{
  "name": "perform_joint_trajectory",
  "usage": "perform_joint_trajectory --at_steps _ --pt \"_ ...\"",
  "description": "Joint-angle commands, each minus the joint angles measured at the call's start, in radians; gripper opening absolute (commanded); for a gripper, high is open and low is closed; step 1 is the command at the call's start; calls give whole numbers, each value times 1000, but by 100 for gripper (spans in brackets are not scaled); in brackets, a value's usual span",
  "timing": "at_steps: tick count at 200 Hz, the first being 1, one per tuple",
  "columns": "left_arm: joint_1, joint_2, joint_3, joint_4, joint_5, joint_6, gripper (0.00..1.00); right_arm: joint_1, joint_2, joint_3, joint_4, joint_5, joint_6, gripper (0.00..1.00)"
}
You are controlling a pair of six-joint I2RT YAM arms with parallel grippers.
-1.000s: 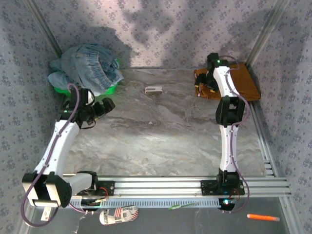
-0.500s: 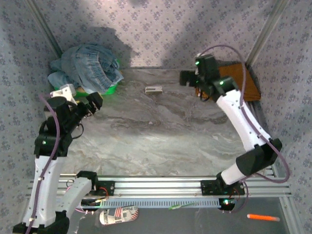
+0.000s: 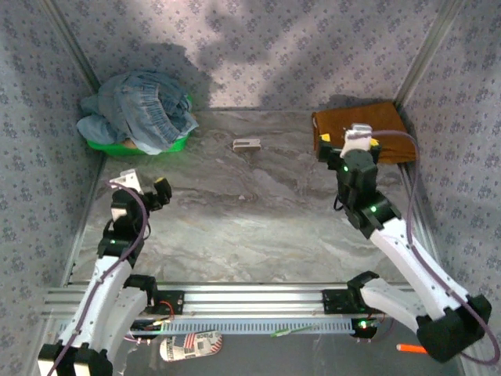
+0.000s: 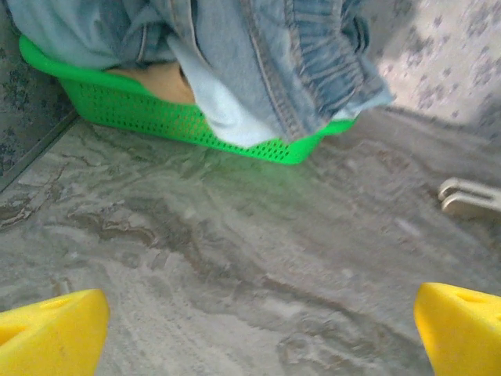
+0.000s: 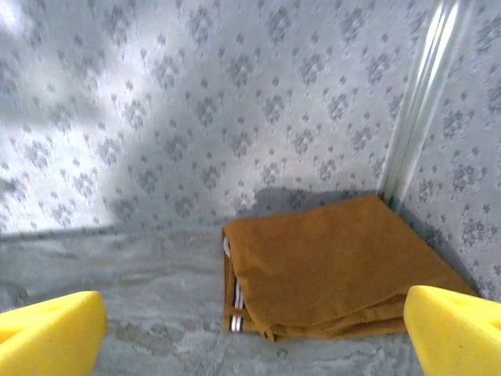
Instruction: Fold and stack the trousers
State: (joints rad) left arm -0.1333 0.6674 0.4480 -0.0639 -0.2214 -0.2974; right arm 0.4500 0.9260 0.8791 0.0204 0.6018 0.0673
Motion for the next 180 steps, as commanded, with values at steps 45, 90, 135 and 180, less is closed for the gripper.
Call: perform_joint_trajectory --at_steps 45,90,135,180 --pt "9 116 -110 401 -193 231 100 -257 22 -255 125 -28 56 100" --pt "67 399 -208 713 -139 226 100 -414 109 -572 519 -278 99 100" --pt "99 663 -192 974 -12 261 100 -418 362 -544 648 -395 -36 100" --pt "119 851 -70 926 79 272 100 -440 432 -515 689 -494 -107 100"
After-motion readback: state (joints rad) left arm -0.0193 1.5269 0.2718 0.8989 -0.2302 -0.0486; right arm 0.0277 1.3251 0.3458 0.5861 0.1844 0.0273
